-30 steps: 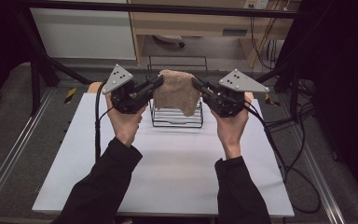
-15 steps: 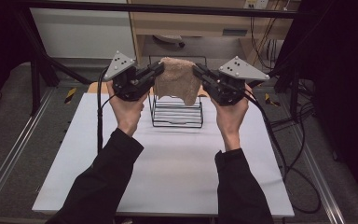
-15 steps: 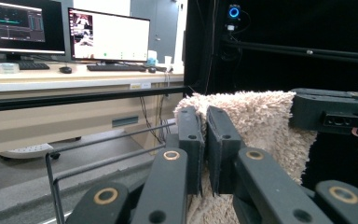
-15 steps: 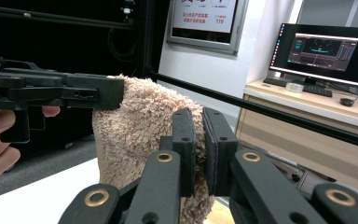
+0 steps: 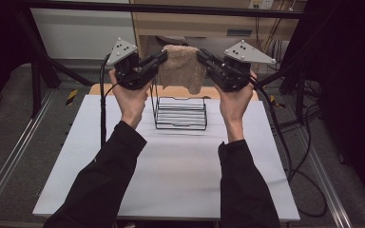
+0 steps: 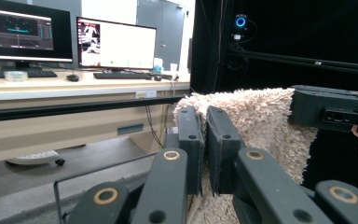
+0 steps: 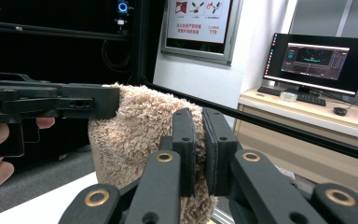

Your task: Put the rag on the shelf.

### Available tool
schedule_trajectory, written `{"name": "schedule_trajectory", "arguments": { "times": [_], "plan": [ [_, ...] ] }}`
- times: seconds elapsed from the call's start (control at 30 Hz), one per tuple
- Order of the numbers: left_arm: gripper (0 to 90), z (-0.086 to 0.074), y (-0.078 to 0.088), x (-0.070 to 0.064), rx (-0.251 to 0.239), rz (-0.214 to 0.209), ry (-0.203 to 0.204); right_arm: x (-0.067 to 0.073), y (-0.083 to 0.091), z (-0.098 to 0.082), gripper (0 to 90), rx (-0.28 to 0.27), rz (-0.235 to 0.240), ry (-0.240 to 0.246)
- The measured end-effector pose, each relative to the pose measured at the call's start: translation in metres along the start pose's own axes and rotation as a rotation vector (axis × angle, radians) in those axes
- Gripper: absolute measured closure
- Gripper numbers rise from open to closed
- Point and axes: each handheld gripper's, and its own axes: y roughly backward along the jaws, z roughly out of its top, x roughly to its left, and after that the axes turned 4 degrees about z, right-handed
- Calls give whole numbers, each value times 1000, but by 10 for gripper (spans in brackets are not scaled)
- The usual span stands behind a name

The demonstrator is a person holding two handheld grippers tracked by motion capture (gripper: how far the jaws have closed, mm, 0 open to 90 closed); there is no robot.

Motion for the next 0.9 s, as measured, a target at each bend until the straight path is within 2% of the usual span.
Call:
{"name": "schedule_trajectory", "arguments": {
  "times": [0.23,0.4,0.53,0.67,0.9],
  "plan": [
    [846,9,-5,3,-6,19,-12,-8,-10,9,845,-4,4,-1],
    [846,17,-11,10,-15,23,5,-15,-20,16,845,-1,9,9],
    [845,21,-17,13,-10,36,1,-19,-26,19,845,1,8,8],
    [846,20,-25,16,1,52,-7,-25,-33,17,845,7,5,3],
    [845,15,-39,26,15,57,16,-35,-46,13,844,25,-4,1]
  ]
}}
